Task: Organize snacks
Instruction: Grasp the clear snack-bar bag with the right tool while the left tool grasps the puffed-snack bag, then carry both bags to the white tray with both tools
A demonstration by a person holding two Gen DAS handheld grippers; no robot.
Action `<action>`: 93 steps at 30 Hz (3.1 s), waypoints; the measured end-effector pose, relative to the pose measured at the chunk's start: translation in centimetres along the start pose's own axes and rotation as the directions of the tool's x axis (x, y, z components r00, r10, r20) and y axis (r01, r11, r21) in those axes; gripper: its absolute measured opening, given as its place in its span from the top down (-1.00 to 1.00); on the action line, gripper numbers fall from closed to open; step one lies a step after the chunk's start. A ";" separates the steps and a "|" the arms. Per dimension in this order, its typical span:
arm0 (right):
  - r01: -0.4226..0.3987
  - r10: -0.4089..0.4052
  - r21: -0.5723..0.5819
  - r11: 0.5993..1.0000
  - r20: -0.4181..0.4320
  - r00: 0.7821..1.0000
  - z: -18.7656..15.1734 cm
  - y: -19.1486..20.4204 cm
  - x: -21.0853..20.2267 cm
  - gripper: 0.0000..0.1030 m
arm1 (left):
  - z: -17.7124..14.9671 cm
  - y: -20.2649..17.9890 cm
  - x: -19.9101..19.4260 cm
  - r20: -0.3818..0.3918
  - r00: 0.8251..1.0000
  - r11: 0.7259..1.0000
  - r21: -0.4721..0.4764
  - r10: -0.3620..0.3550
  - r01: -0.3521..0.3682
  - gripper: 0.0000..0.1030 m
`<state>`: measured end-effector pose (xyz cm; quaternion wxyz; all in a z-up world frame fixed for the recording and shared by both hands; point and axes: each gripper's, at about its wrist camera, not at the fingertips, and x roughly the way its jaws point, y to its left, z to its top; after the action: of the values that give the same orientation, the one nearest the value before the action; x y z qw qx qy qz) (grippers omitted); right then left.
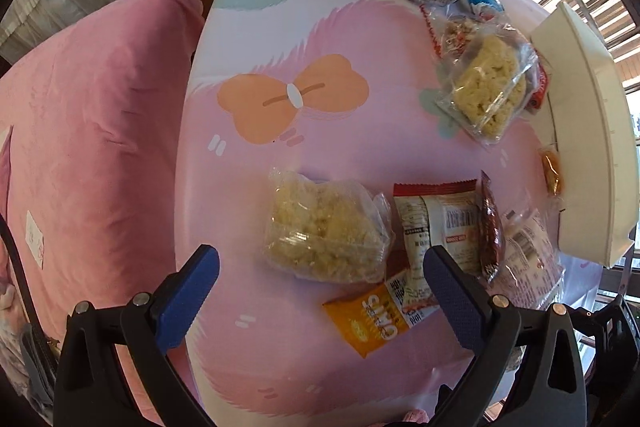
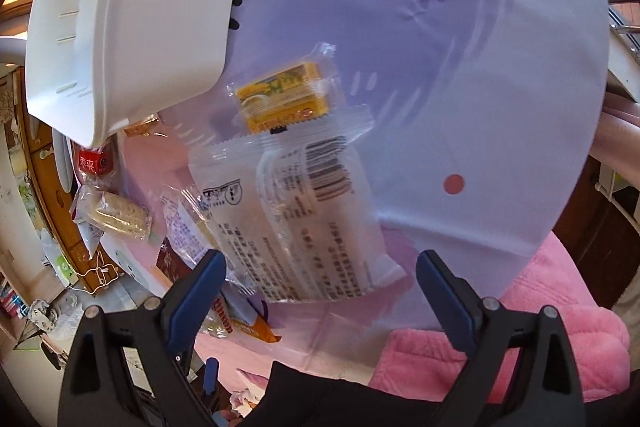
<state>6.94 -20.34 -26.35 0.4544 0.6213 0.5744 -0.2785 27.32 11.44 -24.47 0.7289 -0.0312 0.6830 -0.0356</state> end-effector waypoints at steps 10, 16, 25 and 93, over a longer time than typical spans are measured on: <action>0.074 -0.074 -0.005 0.997 -0.011 0.997 1.0 2.0 2.0 -0.73 | 1.4 0.4 2.5 -0.040 0.999 1.000 -0.005 0.010 -0.010 -0.78; 0.135 -0.135 -0.031 0.990 0.000 0.991 1.6 3.7 3.0 -0.68 | 2.4 0.8 3.5 -0.042 0.999 1.000 -0.010 -0.013 0.012 -0.69; 0.175 -0.175 -0.040 0.984 0.007 0.985 1.7 5.4 4.0 -0.48 | 2.9 1.6 4.4 -0.061 0.997 0.999 -0.037 -0.038 0.036 -0.34; 0.024 0.170 -0.761 0.648 0.175 0.970 -3.6 6.7 -13.2 -0.36 | -10.7 -14.7 -15.7 0.463 0.851 0.957 0.252 -0.247 0.141 -0.07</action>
<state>10.37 -22.74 -11.68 0.7463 0.3607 0.5558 -0.0645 15.47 -1.70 -8.17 0.8697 -0.0315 0.4617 -0.1717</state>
